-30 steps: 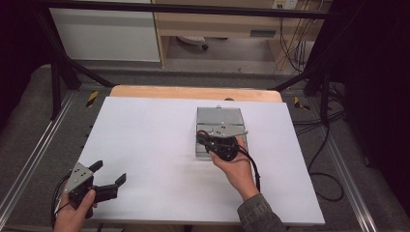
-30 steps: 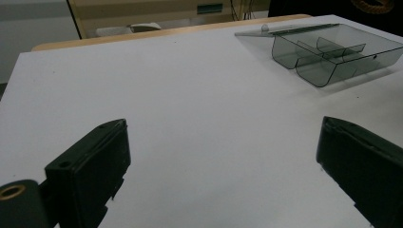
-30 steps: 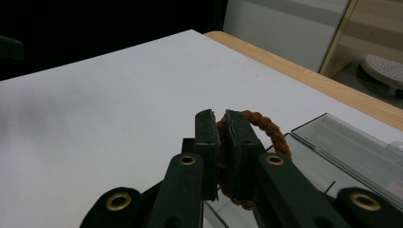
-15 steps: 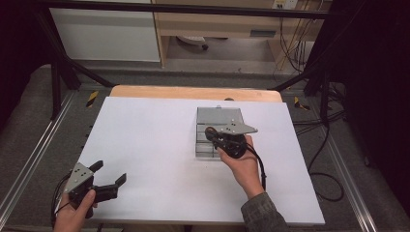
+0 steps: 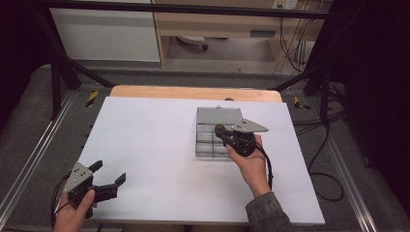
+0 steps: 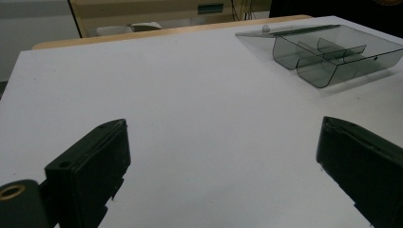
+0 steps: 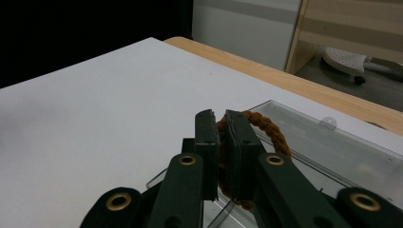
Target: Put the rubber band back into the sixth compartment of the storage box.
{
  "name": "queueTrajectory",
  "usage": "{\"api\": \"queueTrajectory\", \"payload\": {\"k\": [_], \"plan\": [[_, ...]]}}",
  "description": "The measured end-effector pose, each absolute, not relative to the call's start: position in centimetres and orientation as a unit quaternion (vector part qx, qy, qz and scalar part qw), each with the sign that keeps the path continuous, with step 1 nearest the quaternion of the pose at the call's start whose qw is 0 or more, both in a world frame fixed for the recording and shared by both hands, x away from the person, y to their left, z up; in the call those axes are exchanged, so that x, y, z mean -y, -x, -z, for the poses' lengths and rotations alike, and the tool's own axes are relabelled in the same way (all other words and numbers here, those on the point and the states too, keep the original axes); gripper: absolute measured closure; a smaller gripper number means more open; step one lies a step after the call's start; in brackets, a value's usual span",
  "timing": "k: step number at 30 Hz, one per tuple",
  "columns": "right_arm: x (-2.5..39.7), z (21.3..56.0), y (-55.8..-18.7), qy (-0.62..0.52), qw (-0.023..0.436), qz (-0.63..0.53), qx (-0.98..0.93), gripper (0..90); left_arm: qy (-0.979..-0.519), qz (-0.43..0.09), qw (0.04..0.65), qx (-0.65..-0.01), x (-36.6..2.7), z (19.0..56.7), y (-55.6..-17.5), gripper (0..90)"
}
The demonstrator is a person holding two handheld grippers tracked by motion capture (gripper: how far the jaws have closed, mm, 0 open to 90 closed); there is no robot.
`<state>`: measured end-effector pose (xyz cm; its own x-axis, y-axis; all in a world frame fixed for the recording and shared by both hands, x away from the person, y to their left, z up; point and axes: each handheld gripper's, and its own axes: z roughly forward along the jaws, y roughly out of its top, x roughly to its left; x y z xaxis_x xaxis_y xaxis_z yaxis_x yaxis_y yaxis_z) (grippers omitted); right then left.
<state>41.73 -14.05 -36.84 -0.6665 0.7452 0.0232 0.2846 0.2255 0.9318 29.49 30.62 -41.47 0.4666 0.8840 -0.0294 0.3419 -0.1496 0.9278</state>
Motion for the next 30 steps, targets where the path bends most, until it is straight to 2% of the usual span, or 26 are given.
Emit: {"api": "queueTrajectory", "payload": {"k": [30], "plan": [[17.4,36.9,-41.6,-0.376,0.239,-0.513,-0.734,84.3,-0.706,-0.277,0.487,-0.432,-30.6,41.4,-29.5,4.2]]}}
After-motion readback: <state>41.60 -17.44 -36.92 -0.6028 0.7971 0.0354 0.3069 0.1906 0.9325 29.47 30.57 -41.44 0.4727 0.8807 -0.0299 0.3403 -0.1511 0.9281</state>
